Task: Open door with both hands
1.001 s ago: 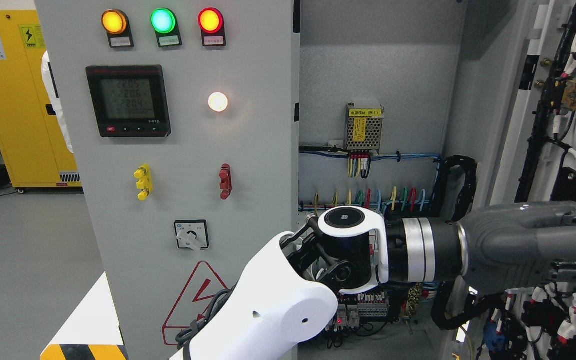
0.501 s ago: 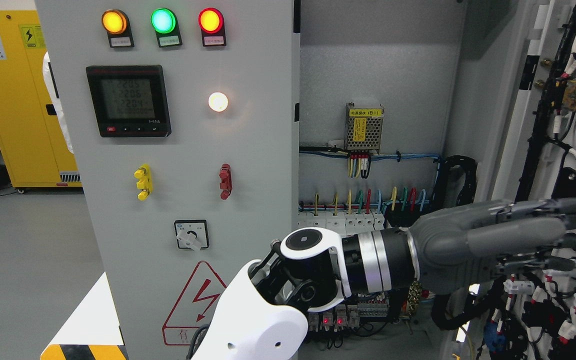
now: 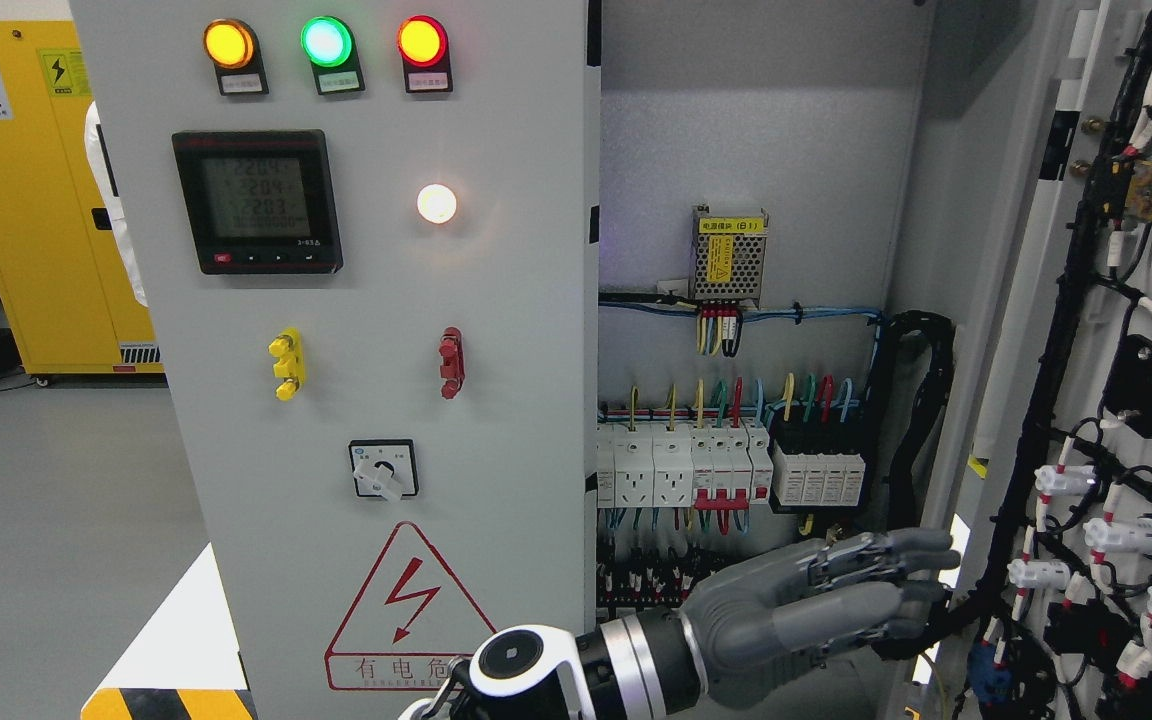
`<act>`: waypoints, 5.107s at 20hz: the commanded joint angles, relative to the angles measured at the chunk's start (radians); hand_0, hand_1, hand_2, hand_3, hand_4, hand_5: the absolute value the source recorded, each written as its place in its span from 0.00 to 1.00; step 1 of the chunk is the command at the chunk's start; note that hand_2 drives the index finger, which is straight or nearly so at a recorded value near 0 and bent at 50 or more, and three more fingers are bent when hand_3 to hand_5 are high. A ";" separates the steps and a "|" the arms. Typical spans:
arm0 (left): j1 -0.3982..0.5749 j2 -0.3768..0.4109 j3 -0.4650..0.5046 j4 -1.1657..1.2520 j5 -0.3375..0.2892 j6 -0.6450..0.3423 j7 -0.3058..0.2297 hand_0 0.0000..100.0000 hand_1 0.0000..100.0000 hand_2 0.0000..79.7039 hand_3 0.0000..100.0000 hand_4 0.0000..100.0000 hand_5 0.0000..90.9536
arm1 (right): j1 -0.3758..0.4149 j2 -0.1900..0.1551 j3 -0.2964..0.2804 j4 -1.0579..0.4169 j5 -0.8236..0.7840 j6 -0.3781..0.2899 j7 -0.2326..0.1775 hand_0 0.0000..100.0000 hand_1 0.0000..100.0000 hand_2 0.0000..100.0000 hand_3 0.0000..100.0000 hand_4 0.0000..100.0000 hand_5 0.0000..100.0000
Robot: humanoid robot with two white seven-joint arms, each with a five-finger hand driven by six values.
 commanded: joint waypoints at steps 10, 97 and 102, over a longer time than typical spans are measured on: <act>0.722 0.199 0.190 0.054 -0.127 -0.240 0.001 0.12 0.56 0.00 0.00 0.00 0.00 | 0.001 -0.017 -0.033 0.000 0.014 0.000 0.000 0.00 0.50 0.04 0.00 0.00 0.00; 0.698 0.128 0.333 1.559 -0.262 -0.623 0.432 0.12 0.56 0.00 0.00 0.00 0.00 | 0.094 0.006 0.263 -1.957 0.006 -0.143 -0.006 0.00 0.50 0.04 0.00 0.00 0.00; 0.698 0.127 0.334 1.559 -0.262 -0.623 0.432 0.12 0.56 0.00 0.00 0.00 0.00 | -0.015 0.015 0.276 -1.908 0.006 -0.137 -0.006 0.00 0.50 0.04 0.00 0.00 0.00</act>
